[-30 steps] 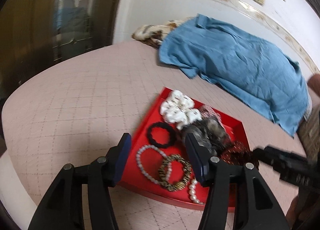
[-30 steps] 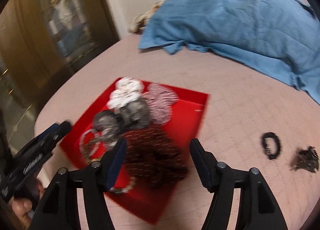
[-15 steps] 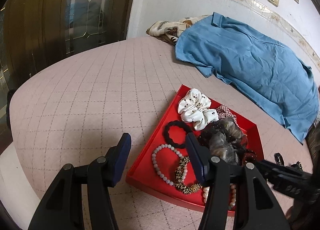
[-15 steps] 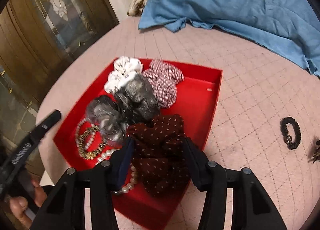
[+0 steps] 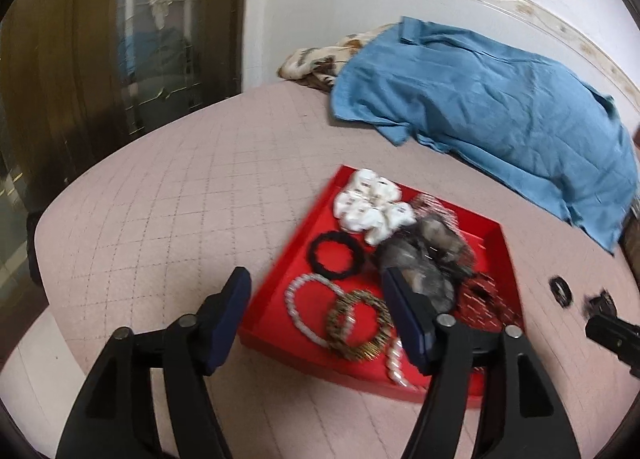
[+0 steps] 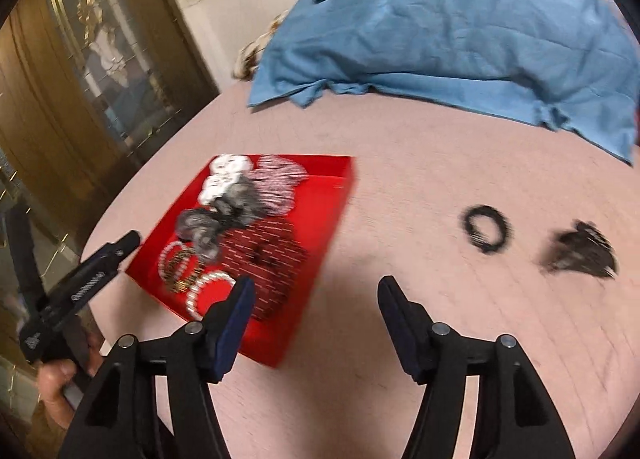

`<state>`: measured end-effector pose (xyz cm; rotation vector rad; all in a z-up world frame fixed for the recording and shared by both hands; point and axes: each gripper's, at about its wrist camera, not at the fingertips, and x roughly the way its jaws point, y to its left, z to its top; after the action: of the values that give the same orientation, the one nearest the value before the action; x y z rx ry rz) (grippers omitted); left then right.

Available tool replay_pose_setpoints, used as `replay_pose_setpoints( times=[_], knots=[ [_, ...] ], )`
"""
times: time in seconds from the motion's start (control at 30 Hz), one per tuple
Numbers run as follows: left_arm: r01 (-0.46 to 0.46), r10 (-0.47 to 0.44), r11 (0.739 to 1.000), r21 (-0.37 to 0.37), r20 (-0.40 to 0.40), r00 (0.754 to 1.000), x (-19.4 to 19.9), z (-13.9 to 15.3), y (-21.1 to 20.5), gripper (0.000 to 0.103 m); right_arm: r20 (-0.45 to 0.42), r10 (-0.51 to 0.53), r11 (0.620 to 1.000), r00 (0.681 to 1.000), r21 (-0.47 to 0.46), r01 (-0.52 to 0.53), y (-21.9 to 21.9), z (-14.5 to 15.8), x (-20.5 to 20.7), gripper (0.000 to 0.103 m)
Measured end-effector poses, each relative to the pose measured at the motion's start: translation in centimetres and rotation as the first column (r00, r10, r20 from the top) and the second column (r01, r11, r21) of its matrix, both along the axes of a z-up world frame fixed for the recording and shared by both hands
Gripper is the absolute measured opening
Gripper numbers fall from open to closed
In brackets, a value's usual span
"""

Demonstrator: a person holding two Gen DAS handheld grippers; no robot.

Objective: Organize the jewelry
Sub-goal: 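Withdraw both tools from the tray toward the black bead bracelet and claw clip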

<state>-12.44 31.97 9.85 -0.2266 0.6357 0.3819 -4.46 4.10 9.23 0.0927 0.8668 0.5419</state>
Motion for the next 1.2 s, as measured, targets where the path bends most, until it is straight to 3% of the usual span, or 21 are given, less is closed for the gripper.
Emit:
replay_pose_setpoints(
  times=[0.43, 0.67, 1.2],
  knots=[
    [0.169, -0.164, 0.982, 0.081, -0.065, 0.984, -1.9, 3.2, -9.1, 0.074, -0.005, -0.211, 0.977, 0.978, 0.022, 0.211, -10.1, -1.3, -2.5, 0.074],
    [0.237, -0.225, 0.957, 0.165, -0.088, 0.97, -3.1, 4.2, -13.1, 0.074, 0.008, -0.253, 0.967, 0.967, 0.029, 0.253, -13.1, -1.4, -3.7, 0.075],
    [0.296, -0.274, 0.929, 0.222, -0.126, 0.953, -4.3, 4.9, -16.9, 0.074, 0.011, -0.304, 0.952, 0.953, 0.044, 0.303, -16.9, -1.6, -5.9, 0.077]
  ],
)
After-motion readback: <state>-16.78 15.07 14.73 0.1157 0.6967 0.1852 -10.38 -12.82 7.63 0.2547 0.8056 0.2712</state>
